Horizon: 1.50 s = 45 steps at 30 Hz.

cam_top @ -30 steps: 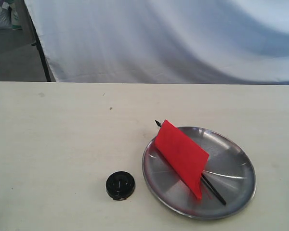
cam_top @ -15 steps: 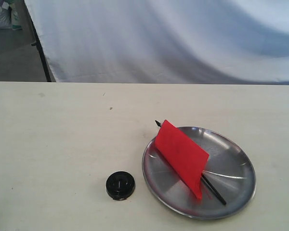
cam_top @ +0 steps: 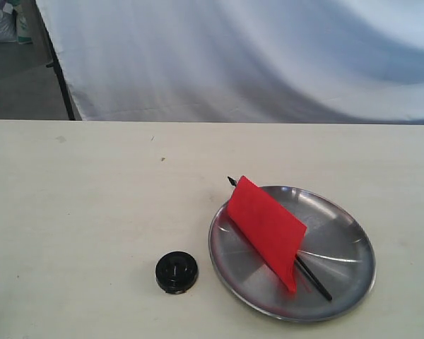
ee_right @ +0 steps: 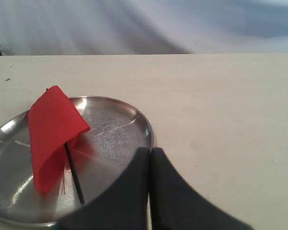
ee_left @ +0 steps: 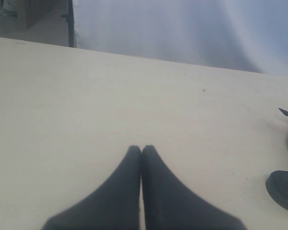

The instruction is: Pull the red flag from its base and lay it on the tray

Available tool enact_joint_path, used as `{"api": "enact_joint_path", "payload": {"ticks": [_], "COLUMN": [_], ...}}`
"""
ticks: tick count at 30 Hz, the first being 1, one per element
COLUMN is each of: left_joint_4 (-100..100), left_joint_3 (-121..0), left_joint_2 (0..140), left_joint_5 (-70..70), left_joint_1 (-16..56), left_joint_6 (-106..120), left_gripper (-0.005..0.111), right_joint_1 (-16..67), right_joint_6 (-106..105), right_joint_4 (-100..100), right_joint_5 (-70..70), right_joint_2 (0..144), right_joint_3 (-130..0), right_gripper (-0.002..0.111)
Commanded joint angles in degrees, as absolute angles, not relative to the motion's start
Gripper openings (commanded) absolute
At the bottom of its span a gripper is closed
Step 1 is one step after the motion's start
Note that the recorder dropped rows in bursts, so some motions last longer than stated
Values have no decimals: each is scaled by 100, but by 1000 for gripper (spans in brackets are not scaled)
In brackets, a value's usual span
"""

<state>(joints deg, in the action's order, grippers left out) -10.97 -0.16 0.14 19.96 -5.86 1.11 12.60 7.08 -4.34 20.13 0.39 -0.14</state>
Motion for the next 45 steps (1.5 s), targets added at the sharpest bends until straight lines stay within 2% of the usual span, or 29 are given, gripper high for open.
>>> {"api": "enact_joint_path", "payload": {"ticks": [1,20,36,45], "left_joint_4": [-1081,-1081,-1081,-1081], "left_joint_3": [0,0,0,0], "left_joint_2": [0,0,0,0], "left_joint_5": [1988,1988,1988,1988], "left_joint_1": [-591,-591,-591,-591], "left_joint_6": [147,147,147,147], "left_gripper": [0,0,0,0], "right_joint_1": [1229,1229,1229,890], "right_joint_6": [613,-33,224,223], "right_joint_4": [-458,318,318,318], "right_joint_5": [2013,2002,2002,2002], "right_joint_2": [0,0,0,0], "right_joint_3": [0,0,0,0], "right_gripper": [0,0,0,0]}}
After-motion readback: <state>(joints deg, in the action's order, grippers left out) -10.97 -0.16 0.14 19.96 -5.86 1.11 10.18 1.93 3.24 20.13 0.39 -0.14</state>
